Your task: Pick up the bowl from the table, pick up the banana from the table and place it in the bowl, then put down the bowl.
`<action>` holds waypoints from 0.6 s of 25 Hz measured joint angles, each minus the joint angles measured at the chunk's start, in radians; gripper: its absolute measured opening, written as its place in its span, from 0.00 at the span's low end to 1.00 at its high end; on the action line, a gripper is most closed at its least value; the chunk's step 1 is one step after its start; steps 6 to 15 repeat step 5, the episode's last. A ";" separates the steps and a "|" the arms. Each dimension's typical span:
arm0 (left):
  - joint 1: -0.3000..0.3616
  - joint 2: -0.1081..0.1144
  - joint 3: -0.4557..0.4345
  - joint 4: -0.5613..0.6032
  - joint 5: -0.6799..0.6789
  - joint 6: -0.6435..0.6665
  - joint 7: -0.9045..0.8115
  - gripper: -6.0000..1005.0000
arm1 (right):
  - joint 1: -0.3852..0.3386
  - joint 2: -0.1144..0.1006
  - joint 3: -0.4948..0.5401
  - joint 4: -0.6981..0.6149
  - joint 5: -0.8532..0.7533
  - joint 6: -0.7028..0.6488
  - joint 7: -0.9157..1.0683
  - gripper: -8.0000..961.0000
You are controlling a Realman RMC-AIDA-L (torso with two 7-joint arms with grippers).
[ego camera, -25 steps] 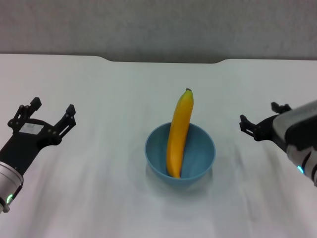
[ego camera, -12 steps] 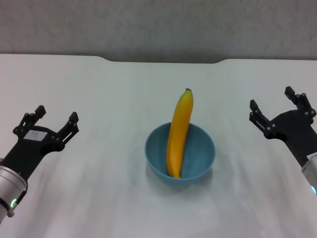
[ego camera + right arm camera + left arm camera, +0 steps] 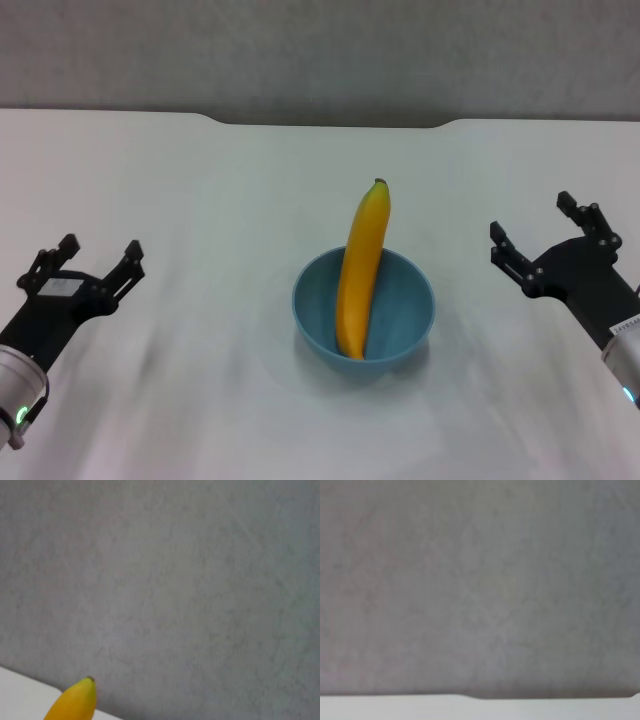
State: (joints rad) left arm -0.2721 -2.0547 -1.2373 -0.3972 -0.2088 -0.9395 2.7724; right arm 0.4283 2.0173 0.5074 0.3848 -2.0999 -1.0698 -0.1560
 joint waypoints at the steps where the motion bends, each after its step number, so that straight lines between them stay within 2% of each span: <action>1: 0.000 0.000 0.002 0.007 -0.011 0.003 0.003 0.89 | 0.002 0.001 -0.006 -0.004 0.000 0.003 0.001 0.94; 15: 0.000 0.000 0.001 0.021 -0.019 0.010 0.006 0.89 | 0.006 0.001 -0.030 -0.007 0.000 0.013 0.002 0.94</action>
